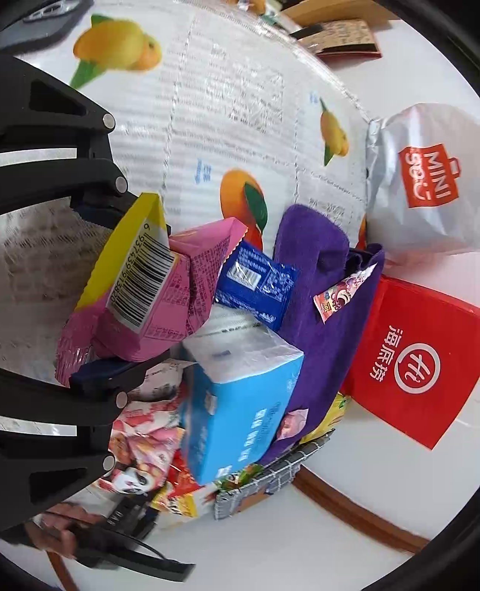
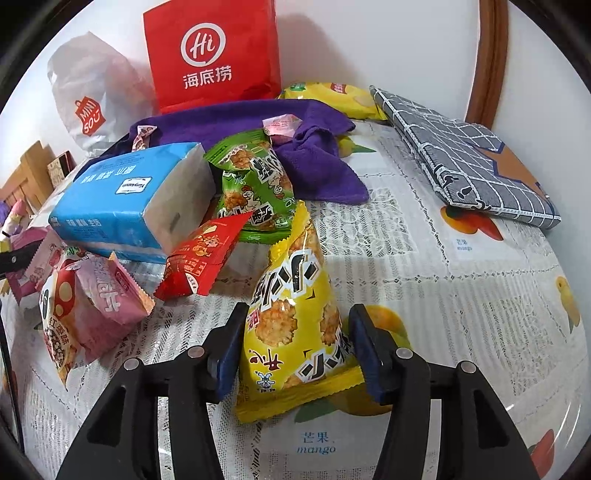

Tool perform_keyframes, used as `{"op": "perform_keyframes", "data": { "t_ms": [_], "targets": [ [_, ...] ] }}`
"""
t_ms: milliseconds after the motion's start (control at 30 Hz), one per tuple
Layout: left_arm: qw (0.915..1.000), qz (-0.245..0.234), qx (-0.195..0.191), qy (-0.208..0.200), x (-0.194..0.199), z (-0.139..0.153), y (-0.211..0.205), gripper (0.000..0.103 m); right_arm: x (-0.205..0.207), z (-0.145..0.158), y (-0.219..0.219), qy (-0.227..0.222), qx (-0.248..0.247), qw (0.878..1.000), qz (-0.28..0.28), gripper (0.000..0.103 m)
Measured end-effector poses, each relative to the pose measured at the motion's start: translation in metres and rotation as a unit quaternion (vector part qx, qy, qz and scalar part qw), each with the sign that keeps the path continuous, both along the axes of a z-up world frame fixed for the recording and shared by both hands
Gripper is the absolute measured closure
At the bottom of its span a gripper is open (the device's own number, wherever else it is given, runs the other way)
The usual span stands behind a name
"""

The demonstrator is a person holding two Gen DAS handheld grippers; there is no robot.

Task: Organize snacks
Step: 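Grasp the pink-and-yellow bag with the left tool while the right tool grasps the yellow cracker bag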

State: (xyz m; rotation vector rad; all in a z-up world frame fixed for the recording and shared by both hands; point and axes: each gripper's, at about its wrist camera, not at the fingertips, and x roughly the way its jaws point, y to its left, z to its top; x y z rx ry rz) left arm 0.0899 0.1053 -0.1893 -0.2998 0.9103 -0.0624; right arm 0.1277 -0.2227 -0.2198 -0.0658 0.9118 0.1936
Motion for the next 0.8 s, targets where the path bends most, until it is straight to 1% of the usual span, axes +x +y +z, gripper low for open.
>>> {"op": "perform_keyframes", "data": {
  "t_ms": [167,300,367,500,567,600,733,800],
  "targets": [
    [0.9998,0.0,-0.009,-0.018,-0.009,-0.004,0.009,0.047,0.0,-0.001,0.003,0.001,-0.002,1.0,0.004,0.044],
    [0.9991,0.007,-0.008,-0.04,-0.011,-0.008,0.007,0.046,0.0,-0.001,0.003,0.001,-0.002,1.0,0.005,0.043],
    [0.9988,0.012,-0.015,-0.046,-0.012,-0.01,0.008,0.046,0.0,-0.001,0.003,0.001,-0.002,1.0,0.005,0.043],
    [0.9988,0.005,-0.033,-0.034,-0.007,-0.014,0.01,0.044,0.0,-0.001,0.003,0.001,-0.001,1.0,0.005,0.043],
    [0.998,0.007,-0.057,-0.026,-0.005,-0.017,0.014,0.044,0.0,-0.001,0.003,0.001,-0.001,1.0,0.005,0.043],
    [0.9977,0.008,-0.062,-0.025,-0.005,-0.017,0.015,0.045,0.0,-0.001,0.003,0.001,-0.001,1.0,0.005,0.043],
    [0.9984,0.008,-0.051,-0.022,-0.005,-0.015,0.01,0.047,0.0,-0.001,0.003,0.001,0.0,1.0,0.005,0.043],
    [0.9986,0.0,-0.047,-0.024,-0.006,-0.011,0.007,0.049,-0.001,-0.001,0.004,0.001,0.0,1.0,0.005,0.043]
  ]
}}
